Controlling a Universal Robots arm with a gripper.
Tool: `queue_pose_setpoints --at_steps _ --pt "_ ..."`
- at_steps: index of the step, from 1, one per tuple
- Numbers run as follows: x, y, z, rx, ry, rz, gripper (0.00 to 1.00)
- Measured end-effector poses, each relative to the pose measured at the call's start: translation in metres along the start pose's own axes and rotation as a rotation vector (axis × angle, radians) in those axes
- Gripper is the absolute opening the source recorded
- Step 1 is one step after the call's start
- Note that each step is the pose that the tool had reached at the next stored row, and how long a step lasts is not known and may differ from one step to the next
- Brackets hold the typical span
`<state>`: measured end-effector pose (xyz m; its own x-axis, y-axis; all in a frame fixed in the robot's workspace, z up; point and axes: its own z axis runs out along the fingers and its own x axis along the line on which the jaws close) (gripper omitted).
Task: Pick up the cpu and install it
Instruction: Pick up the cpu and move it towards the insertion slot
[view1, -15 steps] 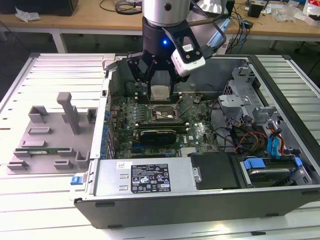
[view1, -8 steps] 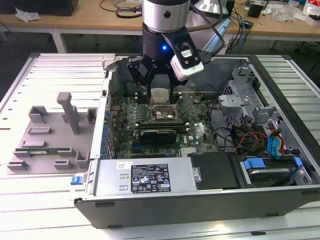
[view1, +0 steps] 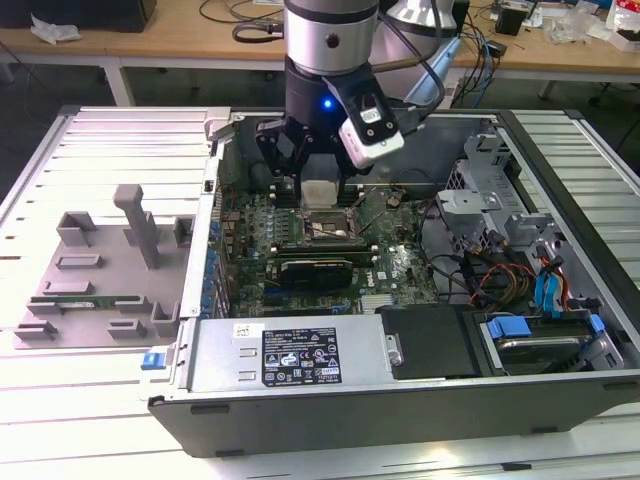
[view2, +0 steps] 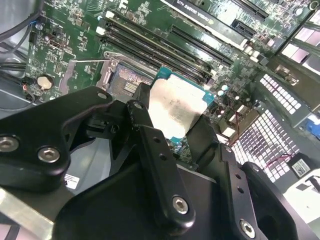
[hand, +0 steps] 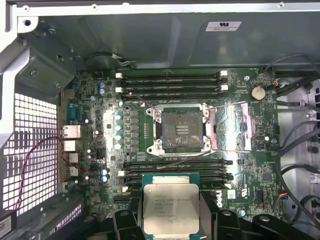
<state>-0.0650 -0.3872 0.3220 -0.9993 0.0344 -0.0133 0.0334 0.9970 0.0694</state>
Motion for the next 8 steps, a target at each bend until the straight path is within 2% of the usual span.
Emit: queue_pose_setpoints --at_steps 2,5,7,8 --pt "-0.0002 0.0006 0.0029 0.0001 0.0001 0.0 0.54" --pt "-0.0004 0.0028 0.0109 0.0001 0.0 0.0 0.54" --pt "-0.0005 0.0054 0.0136 0.0001 0.0 0.0 0.54" --pt "-0.0007 0.0088 0.016 0.0 0.0 0.0 0.54"
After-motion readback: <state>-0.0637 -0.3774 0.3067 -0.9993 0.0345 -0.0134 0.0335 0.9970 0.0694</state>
